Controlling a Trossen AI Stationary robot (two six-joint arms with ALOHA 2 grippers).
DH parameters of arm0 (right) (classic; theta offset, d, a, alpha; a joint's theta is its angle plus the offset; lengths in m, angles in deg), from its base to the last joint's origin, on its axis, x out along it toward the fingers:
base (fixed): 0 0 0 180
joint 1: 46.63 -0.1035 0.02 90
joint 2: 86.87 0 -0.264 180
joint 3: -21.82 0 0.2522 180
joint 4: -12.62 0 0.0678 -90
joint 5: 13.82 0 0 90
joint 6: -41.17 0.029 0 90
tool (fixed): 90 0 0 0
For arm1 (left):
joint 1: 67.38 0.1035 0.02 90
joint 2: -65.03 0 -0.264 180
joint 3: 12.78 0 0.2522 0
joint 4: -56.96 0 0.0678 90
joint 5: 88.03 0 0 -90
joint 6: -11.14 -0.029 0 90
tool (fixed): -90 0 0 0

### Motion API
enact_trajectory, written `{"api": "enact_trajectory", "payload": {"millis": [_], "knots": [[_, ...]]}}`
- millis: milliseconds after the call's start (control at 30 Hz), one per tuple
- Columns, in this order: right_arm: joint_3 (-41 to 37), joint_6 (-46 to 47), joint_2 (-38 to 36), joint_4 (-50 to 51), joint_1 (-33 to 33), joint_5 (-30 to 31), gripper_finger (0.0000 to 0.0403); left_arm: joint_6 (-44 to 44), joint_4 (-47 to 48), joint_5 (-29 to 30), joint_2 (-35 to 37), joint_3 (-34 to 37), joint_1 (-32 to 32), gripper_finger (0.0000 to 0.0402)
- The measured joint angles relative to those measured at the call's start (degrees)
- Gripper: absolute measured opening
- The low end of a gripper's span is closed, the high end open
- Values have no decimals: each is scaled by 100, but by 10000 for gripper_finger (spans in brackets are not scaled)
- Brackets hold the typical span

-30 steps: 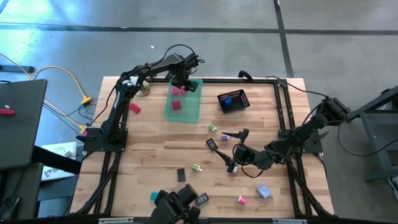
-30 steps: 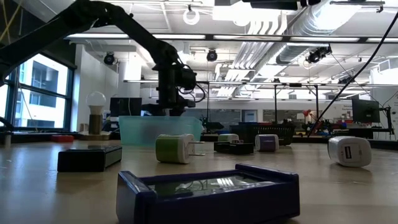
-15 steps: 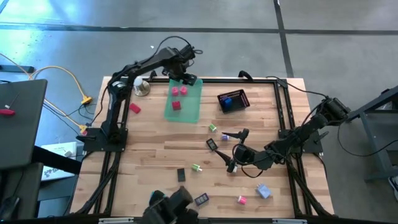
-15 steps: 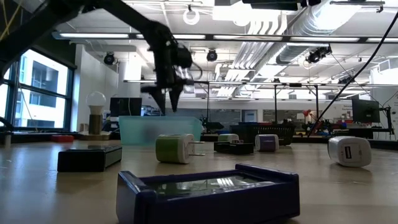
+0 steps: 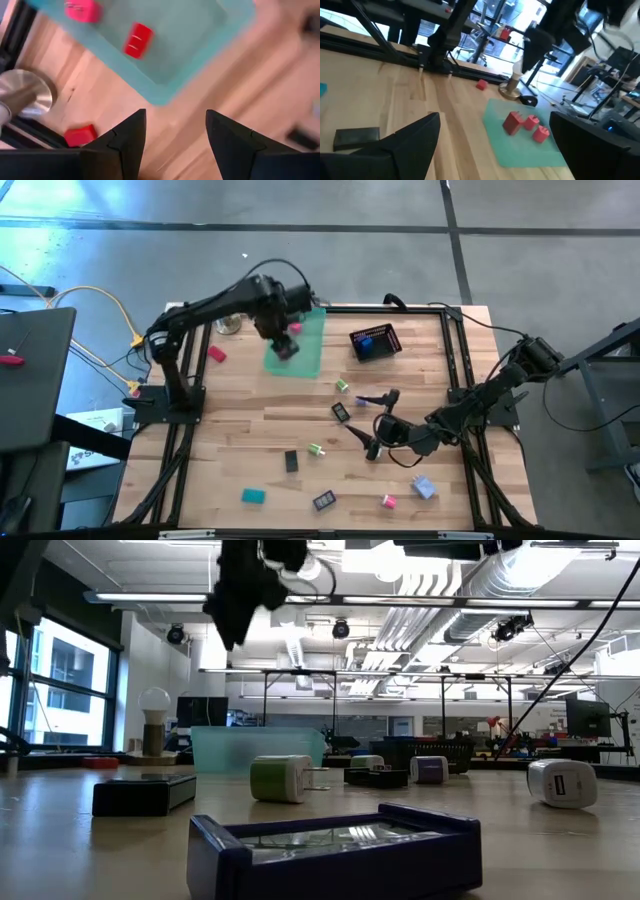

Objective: Pick & Place Office items
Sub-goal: Put the red digital clock into the black bin

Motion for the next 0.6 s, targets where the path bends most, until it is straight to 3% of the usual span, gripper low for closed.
{"api": "enact_trajectory", "payload": {"millis": [167, 267, 400, 600], "knots": [[0, 180, 0, 75, 0, -257, 365, -1230, 9, 584, 57, 19, -587, 195], [0, 232, 0, 78, 0, -268, 365, -1285, 9, 924, 62, 69, -752, 195], [0, 266, 0, 106, 0, -269, 365, -1657, -16, 650, 96, 313, -603, 195], [0, 318, 0, 354, -28, -278, 365, -2041, 3, 19, 545, 1344, 172, 195]]}}
